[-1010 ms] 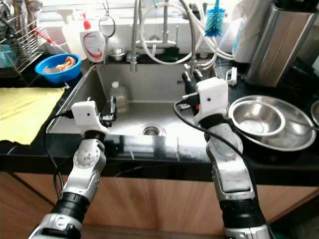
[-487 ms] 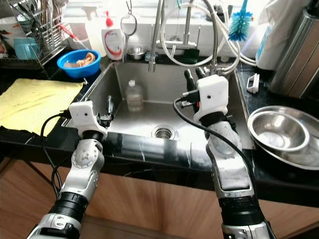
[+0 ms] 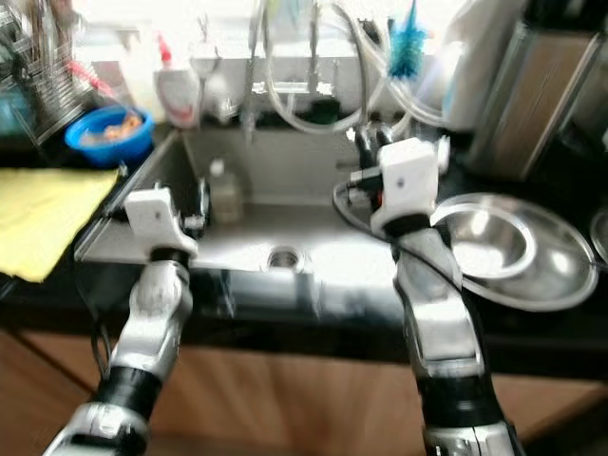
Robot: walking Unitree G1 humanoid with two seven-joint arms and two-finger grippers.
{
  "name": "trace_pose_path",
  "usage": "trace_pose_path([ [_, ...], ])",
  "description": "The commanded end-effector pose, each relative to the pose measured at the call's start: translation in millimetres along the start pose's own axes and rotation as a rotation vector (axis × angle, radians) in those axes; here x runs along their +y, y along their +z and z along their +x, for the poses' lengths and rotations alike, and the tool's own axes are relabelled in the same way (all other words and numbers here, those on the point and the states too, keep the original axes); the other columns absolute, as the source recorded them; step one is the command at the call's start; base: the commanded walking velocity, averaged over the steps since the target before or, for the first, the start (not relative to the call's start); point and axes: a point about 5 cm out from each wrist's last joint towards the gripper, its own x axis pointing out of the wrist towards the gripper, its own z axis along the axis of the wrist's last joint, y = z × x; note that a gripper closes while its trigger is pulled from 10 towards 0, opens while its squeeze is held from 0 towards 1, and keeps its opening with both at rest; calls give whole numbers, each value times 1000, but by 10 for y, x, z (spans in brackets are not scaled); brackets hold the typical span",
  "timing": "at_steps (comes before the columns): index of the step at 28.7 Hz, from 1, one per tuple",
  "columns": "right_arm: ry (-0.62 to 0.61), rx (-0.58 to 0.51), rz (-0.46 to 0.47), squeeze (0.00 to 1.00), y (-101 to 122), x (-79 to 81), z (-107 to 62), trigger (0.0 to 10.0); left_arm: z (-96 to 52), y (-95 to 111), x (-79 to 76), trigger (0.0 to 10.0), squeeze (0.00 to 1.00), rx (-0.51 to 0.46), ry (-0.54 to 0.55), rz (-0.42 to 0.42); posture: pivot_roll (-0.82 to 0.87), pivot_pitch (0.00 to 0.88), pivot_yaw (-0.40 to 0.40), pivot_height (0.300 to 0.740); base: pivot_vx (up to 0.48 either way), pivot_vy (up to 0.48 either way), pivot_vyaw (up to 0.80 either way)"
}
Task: Kitchen organization
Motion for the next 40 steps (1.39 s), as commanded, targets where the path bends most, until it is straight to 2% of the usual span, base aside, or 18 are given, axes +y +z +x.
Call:
trace_pose_path([
  [1, 2, -30, 5, 0, 73, 29, 36, 10000, 16, 12, 42, 10000, 0, -5, 6, 22, -269, 0, 80, 740, 0, -259, 0],
  [11, -19, -25, -12, 0, 86, -24, 52, 10000, 14, 1, 44, 10000, 0, 1, 2, 32, -269, 0, 79, 740, 0, -122, 0],
  [20, -26, -34, -10, 0, 189, -62, 75, 10000, 7, 7, 65, 10000, 0, -7, 17, 16, -270, 0, 79, 740, 0, -42, 0],
  [25, -38, 29, -17, 0, 252, -85, 81, 10000, 2, 5, 70, 10000, 0, -7, 15, 20, -274, 0, 83, 740, 0, 0, 0],
  [26, -60, 69, -16, 0, 286, -139, 78, 10000, 3, 5, 72, 10000, 0, -6, 13, 21, -274, 0, 83, 740, 0, 0, 0],
  [27, -91, 97, 9, 867, 317, -207, 68, 10000, 2, 3, 73, 10000, 0, -5, 11, 22, -281, 0, 85, 740, 0, 0, 0],
  [28, -131, 134, 46, 1000, 355, -297, 46, 10000, 0, 0, 75, 10000, 0, -3, 9, 23, -285, 0, 88, 740, 0, 0, 0],
  [31, -179, 168, 75, 1000, 383, -404, 23, 10000, -3, -12, 71, 10000, 0, 2, 1, 22, -300, 0, 93, 740, 0, 0, 0],
  [34, -218, 262, 123, 1000, 376, -507, -18, 10000, 5, -19, 33, 10000, 0, 8, -19, 20, -309, 0, 99, 740, 0, 0, 0],
  [37, -201, 326, 75, 1000, 367, -560, -65, 10000, 21, -4, 7, 10000, 0, 4, -31, 14, -312, 0, 99, 740, 0, 0, 0],
  [40, -173, 391, 77, 1000, 348, -578, -113, 10000, 23, -8, 6, 10000, 0, 5, -35, 13, -315, 0, 101, 740, 0, 0, 0],
])
